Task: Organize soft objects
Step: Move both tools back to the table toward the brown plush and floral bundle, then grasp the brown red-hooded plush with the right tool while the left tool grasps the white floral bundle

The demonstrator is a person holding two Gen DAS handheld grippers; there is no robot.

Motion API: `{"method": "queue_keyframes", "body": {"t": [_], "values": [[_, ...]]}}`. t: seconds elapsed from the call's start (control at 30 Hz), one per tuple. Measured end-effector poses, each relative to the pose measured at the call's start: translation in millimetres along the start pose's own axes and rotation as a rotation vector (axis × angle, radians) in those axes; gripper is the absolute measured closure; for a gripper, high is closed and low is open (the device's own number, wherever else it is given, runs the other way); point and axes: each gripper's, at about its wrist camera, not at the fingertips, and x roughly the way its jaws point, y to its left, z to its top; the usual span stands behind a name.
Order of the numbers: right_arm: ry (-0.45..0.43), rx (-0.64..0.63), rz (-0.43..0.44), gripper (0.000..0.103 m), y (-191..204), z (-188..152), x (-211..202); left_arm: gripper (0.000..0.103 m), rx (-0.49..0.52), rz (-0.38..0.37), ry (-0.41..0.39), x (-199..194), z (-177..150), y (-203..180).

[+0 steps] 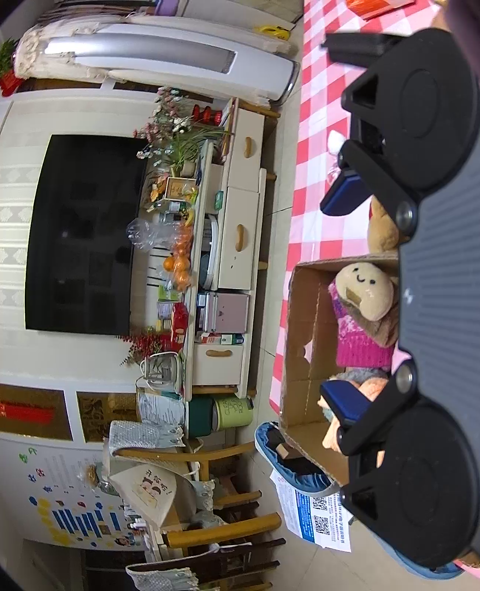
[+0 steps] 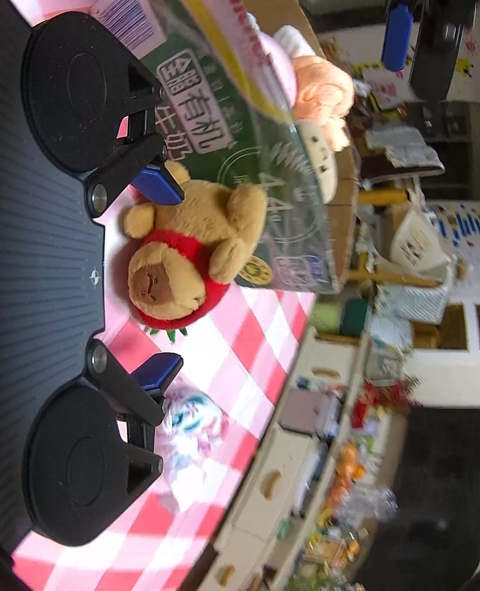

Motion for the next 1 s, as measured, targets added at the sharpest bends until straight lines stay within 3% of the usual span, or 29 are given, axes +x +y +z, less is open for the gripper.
{"method": "queue_keyframes", "body": {"t": [0.3,0.53,0.57,0.7,1.0], "values": [[0.018,0.009,0.227,0.000,-18,8,30,0.008,0.035,-0.012,0.014,1,-5,-11],[-0.044,0.111,0.212,0.003,-14,3,24,0.008,0.036,-0.006,0.031,8,-7,-19],[-0.038,0.131,0.206,0.013,-14,2,23,0.008,0.040,-0.007,0.031,7,-7,-22],[-0.036,0.171,0.123,0.032,-13,-9,8,0.008,0.049,-0.007,0.025,6,-8,-28],[-0.007,0.315,-0.175,0.031,-30,-45,-57,0.008,0.052,-0.036,0.005,4,-9,-50]]}}
